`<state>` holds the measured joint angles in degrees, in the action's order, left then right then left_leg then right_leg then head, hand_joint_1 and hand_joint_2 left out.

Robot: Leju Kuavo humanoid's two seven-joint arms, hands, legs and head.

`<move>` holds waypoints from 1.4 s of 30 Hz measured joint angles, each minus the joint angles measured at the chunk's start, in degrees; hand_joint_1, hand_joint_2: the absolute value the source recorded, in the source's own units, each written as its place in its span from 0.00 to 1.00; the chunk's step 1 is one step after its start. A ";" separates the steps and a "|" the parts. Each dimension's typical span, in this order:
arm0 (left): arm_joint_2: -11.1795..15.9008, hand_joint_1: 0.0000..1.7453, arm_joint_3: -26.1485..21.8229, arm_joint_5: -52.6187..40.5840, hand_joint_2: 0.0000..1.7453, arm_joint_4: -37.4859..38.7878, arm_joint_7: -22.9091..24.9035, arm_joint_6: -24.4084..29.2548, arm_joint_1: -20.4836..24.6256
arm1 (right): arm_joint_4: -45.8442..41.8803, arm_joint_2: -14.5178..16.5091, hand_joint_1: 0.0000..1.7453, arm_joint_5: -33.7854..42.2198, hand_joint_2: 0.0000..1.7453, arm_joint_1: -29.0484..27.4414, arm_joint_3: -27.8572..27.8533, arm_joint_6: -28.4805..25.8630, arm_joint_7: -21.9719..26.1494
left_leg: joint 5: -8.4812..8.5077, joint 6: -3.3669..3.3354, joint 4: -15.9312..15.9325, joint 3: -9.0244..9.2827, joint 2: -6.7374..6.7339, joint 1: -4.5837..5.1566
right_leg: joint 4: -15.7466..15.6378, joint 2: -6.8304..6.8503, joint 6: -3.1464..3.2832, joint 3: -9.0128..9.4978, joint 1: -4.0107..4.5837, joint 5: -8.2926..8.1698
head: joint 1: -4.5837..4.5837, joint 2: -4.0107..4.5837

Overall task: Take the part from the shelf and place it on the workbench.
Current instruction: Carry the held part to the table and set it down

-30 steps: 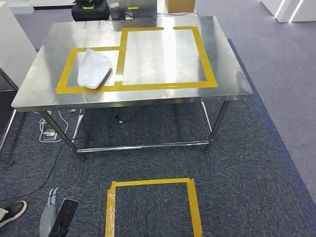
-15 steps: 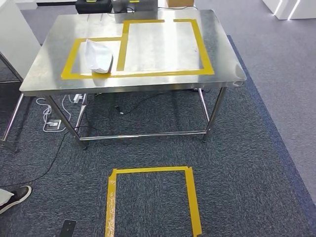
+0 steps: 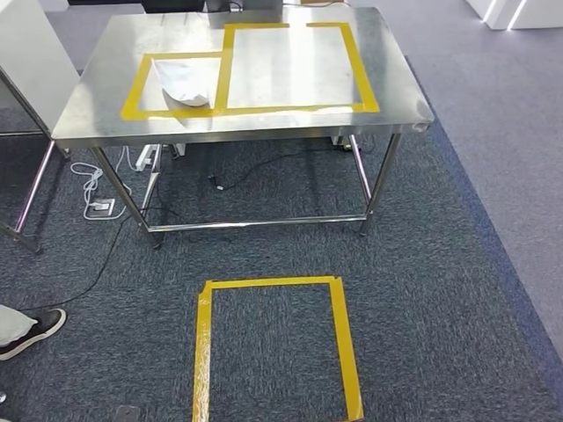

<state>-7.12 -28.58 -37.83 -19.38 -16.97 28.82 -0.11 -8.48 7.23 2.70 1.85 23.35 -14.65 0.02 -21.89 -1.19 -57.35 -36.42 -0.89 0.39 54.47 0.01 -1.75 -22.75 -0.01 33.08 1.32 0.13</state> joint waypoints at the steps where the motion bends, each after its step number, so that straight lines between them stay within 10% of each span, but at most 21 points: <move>1: -0.12 0.00 -0.08 -0.92 0.00 0.89 2.44 -0.71 0.13 | 0.00 0.00 0.00 0.13 0.00 0.04 -0.01 0.34 -0.09 | 0.56 0.28 0.11 -0.14 -0.02 -0.03 | -0.64 0.00 0.41 -0.19 0.02 0.03 | 0.02 0.00; 3: -0.33 0.00 -0.09 -2.90 0.00 2.51 7.99 -2.73 0.24 | 0.00 0.01 0.00 0.20 0.00 -0.01 -0.01 0.99 -0.24 | -0.02 0.94 -0.24 -0.58 0.11 -0.18 | -0.56 0.23 1.36 -1.26 -0.09 -0.75 | 0.02 0.00; 8: -1.12 0.00 2.00 -11.22 0.00 5.14 16.56 -6.90 -0.07 | 0.00 -0.01 0.00 -1.80 0.00 -0.12 0.72 2.41 -2.16 | -10.78 2.27 -14.90 -3.73 0.37 -0.69 | -0.38 1.54 2.47 -4.06 -0.07 -3.11 | -0.53 0.02; 10: -1.46 0.00 3.98 -14.45 0.00 5.68 17.84 -7.32 -0.02 | 0.00 -0.02 0.00 -2.34 0.00 -0.13 1.23 2.76 -2.89 | -9.58 2.34 -14.91 -1.65 0.31 -0.76 | 0.09 2.50 2.27 -4.83 -0.04 -3.58 | -0.54 0.01; 13: -2.02 0.00 6.11 -16.57 0.00 6.05 19.38 -7.34 0.22 | 0.00 -0.02 0.00 -2.62 0.00 -0.01 1.69 3.15 -3.33 | -6.64 1.62 -3.33 6.02 -1.46 -0.50 | 0.90 3.97 1.77 -5.53 0.09 -3.90 | -0.57 0.00; 15: -2.21 0.00 7.29 -17.46 0.00 6.28 19.97 -7.43 0.36 | 0.00 -0.02 0.00 -2.68 0.00 0.06 1.92 3.32 -3.41 | -6.64 1.02 0.63 7.92 -2.37 -0.08 | 1.09 5.00 1.26 -5.88 0.26 -4.14 | -0.52 0.01; 19: -2.42 0.00 9.02 -18.50 0.00 6.76 20.76 -8.07 0.42 | 0.00 -0.07 0.00 -2.66 0.00 0.38 2.32 3.70 -3.45 | -5.81 -0.35 1.73 7.31 -0.88 -0.34 | 2.78 4.30 0.07 -7.06 0.10 -2.70 | -0.27 0.00; 22: -2.59 0.00 9.89 -18.86 0.00 6.94 21.06 -8.32 0.59 | 0.00 -0.16 0.00 -2.46 0.00 0.29 2.53 4.09 -3.61 | -5.12 -1.14 1.90 6.64 0.46 -0.47 | 13.35 0.82 -0.55 -11.87 -0.20 2.78 | 0.08 0.00; 24: -2.63 0.00 10.36 -19.05 0.00 7.08 21.32 -8.38 0.61 | 0.00 -0.21 0.00 -2.38 0.00 0.11 2.55 4.26 -3.72 | -4.85 -1.20 1.77 6.27 1.64 -0.43 | 18.27 0.31 -0.76 -14.13 -0.25 3.64 | 0.05 0.00; 28: -2.68 0.00 10.85 -19.22 0.00 7.28 21.63 -8.63 0.75 | 0.00 -0.32 0.00 -2.37 0.00 0.12 2.57 4.45 -3.81 | -4.76 -0.81 0.91 5.79 4.31 -0.35 | 6.66 -2.30 -0.61 -8.47 -0.73 -3.32 | 0.03 0.01; 30: -2.69 0.00 11.08 -19.33 0.00 7.32 21.69 -8.72 0.98 | 0.00 -0.40 0.00 -2.36 0.00 0.12 2.57 4.57 -3.85 | -4.65 -0.24 0.21 4.87 5.51 -0.24 | 2.53 -3.93 -0.32 -6.50 -0.98 -3.74 | 0.00 0.01; 34: -2.64 0.00 11.37 -19.46 0.00 7.56 21.76 -8.83 0.88 | 0.00 -0.42 0.00 -2.36 0.00 0.11 2.57 4.79 -3.96 | -5.00 1.16 -1.29 3.11 5.95 -0.35 | 1.95 -1.97 0.93 -6.49 -1.15 -3.78 | -0.23 0.00; 39: -2.67 0.00 11.46 -19.27 0.00 7.67 21.79 -8.83 1.04 | 0.00 -0.45 0.00 -2.12 0.00 -0.02 2.57 5.29 -4.18 | -12.25 2.26 -15.90 -2.76 1.78 -0.61 | 1.87 2.14 1.44 -6.61 -0.96 -3.88 | -0.93 0.00; 42: -2.67 0.00 11.46 -19.24 0.00 7.67 21.79 -8.83 0.93 | 0.00 -0.46 0.00 -2.07 0.00 0.15 2.57 5.49 -4.22 | -8.01 1.89 -9.30 1.25 0.35 -0.59 | 1.89 4.29 1.34 -6.46 -0.85 -3.78 | -0.95 0.00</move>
<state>-9.79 -17.11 -57.07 -11.72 4.82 20.00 0.82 -8.48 6.78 0.63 2.00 25.92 -9.16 -4.20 -29.90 0.71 -66.66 -35.17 -0.54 -0.20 56.36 4.30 -0.41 -29.21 -0.86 29.30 0.37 0.13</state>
